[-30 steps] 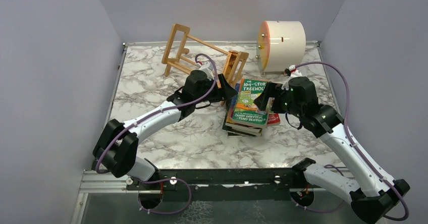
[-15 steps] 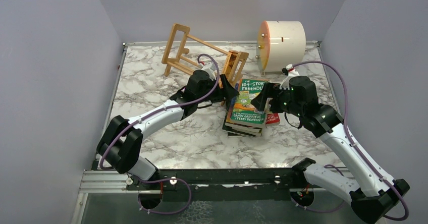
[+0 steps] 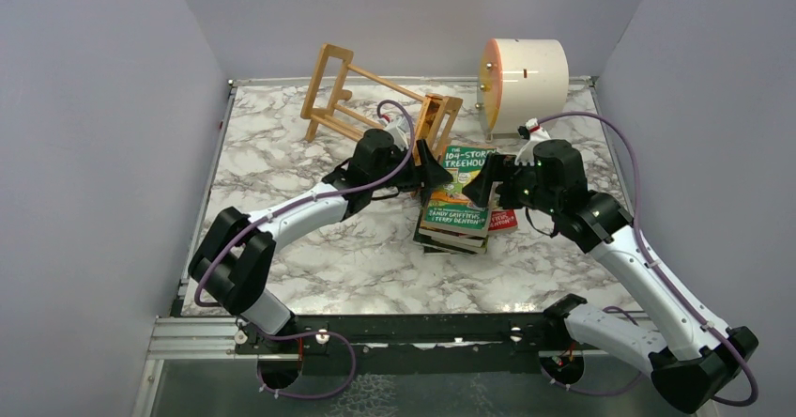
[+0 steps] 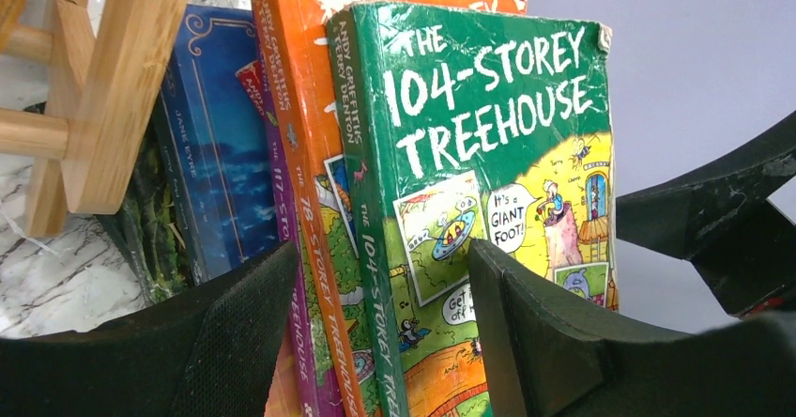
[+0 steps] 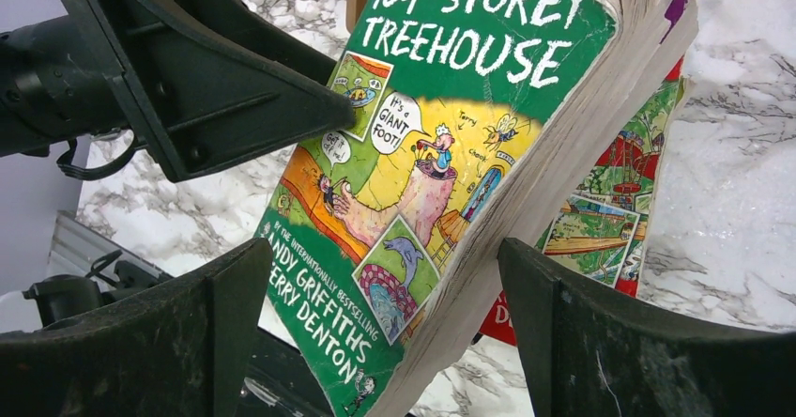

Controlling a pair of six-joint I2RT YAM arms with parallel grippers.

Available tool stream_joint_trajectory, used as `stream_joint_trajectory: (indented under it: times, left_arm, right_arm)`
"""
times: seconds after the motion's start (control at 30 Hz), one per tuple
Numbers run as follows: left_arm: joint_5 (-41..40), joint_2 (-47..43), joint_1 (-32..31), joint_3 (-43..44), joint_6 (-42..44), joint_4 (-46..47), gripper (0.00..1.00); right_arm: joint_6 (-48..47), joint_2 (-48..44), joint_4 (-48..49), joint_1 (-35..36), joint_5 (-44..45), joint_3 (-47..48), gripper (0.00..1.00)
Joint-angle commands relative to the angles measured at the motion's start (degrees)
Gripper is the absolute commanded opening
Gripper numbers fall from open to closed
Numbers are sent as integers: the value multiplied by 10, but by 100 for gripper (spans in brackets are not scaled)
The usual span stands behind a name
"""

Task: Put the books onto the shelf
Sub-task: Pick up the book from the center of the board.

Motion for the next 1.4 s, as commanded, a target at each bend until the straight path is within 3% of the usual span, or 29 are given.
stream_joint_trajectory:
  times: [0.0, 0.57, 1.37]
  left_arm:
    - [36, 8, -6, 16, -5, 23, 60]
    - [67, 15, -10, 35, -15, 63, 60]
    - [51, -29, -8, 27, -26, 79, 59]
  right_arm:
    - [-10, 1, 27, 3, -19, -9, 89]
    - [-22, -2, 110, 3, -91, -47, 89]
    - [-28, 26, 152, 3, -94, -82, 89]
